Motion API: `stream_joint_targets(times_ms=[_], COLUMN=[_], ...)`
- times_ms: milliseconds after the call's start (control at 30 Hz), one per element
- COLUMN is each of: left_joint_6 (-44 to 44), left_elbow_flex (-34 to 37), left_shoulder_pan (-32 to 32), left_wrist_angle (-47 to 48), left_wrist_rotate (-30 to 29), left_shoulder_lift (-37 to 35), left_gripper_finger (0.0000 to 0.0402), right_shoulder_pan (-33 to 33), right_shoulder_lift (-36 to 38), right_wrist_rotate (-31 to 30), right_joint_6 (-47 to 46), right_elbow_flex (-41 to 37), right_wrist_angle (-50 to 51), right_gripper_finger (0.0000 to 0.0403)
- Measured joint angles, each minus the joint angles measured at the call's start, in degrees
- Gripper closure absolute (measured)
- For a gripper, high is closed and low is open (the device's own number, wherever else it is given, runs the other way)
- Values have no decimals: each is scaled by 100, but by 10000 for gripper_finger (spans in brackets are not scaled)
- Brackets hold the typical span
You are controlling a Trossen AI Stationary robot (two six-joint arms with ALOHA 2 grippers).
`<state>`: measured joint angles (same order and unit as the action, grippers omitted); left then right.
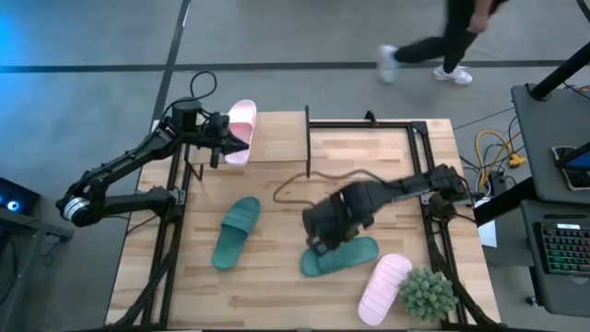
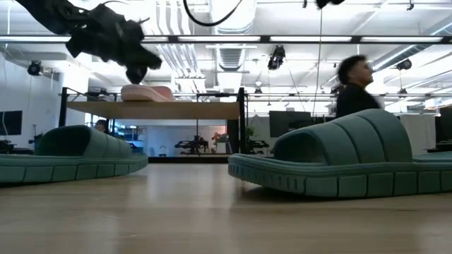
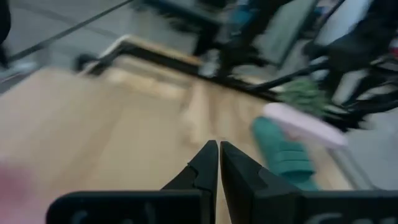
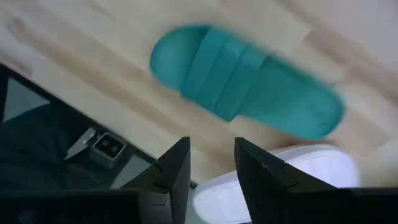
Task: Pick and place slides into the shelf
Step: Put the pink slide on the shelf
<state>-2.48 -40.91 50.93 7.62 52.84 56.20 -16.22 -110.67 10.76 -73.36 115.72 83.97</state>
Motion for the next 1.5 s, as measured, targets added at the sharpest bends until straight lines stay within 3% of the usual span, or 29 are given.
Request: stream_joint_targets(times_ms=[100,233,567,800,1000,1233,1367,1500], left_joint_6=[414,1058,1566,1818,1868,1868,1867,1866], left_elbow_flex=[-39,-85,-112,-96,-96,-116,-96,-127], left_shoulder_pan=[-415,-1097,-2907,-3930,-4350,-4543,-4544,-4544], left_wrist_angle=[-484,-1158,-1127,-1114,-1121,-1130,-1126,-1128], left_wrist_rotate=[16,-526,-2023,-2961,-3374,-3411,-3451,-3451], left_shoulder_lift=[-21,-22,-26,38,159,336,465,607], left_gripper_finger=[398,398,398,398,398,398,398,398], right_shoulder_pan=[-414,-976,-2482,-3106,-3415,-3925,-4036,-3997], right_shoulder_lift=[2,2,-66,-187,-192,-192,-192,-195], right_wrist_rotate=[-199,-609,-1955,-1477,-1344,-1328,-877,-916], right_joint_6=[-594,-1369,-3004,-3972,-4290,-5615,-5753,-5734], right_elbow_flex=[-85,-90,-326,-937,-1403,-1471,-1534,-1590], right_wrist_angle=[-229,-287,-1085,-2074,-3121,-3093,-2911,-2474], right_gripper_finger=[287,287,287,287,287,272,243,213])
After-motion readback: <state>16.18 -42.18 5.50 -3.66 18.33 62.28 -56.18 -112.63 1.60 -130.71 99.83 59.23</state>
